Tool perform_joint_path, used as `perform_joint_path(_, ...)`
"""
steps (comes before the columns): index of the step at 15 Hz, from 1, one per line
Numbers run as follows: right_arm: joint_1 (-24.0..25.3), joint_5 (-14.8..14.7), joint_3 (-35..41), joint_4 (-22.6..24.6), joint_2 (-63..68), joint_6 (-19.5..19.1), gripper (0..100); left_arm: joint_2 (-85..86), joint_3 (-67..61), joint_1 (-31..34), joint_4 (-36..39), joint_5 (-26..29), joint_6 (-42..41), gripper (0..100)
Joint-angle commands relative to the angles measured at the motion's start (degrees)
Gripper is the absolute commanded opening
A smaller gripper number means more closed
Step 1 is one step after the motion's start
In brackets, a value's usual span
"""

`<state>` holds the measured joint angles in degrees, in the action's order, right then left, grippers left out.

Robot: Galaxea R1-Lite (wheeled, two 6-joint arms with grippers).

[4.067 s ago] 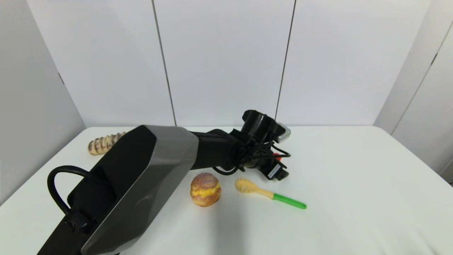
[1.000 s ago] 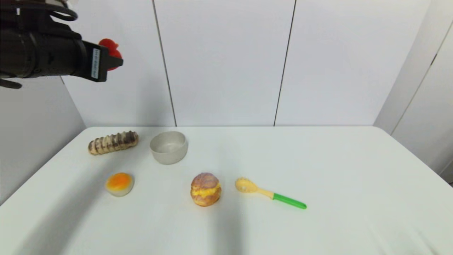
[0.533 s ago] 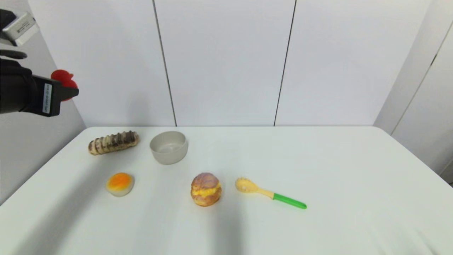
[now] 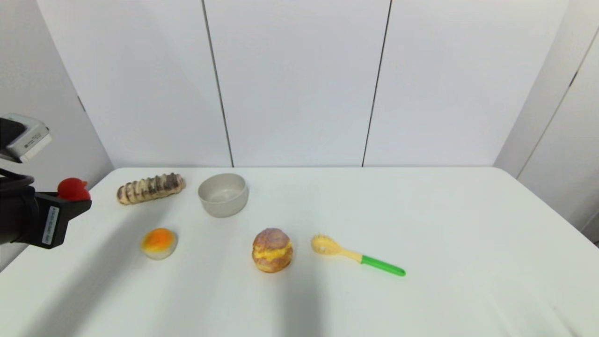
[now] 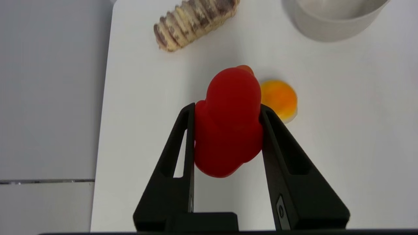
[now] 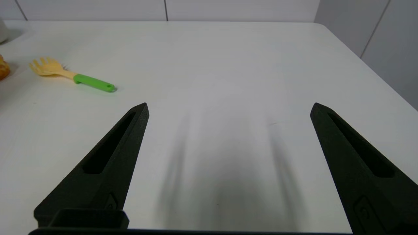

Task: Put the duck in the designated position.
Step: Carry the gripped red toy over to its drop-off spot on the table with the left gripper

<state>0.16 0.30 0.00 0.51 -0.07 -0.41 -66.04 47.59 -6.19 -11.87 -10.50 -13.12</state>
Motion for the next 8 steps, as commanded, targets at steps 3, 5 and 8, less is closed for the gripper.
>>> perform_joint_path(3, 0.0, 0.0, 0.0, 0.0, 0.1, 0.0, 100, -2.3, -16.4, 1.9, 20.0, -0.1, 2.5, 0)
perform_joint_path(5, 0.0, 0.0, 0.0, 0.0, 0.1, 0.0, 100, -4.2, -21.1, 3.2, 26.3, -0.1, 4.2, 0)
perform_joint_path(8, 0.0, 0.0, 0.0, 0.0, 0.1, 0.0, 100, -8.1, -25.0, 3.3, 31.1, -0.1, 6.9, 0)
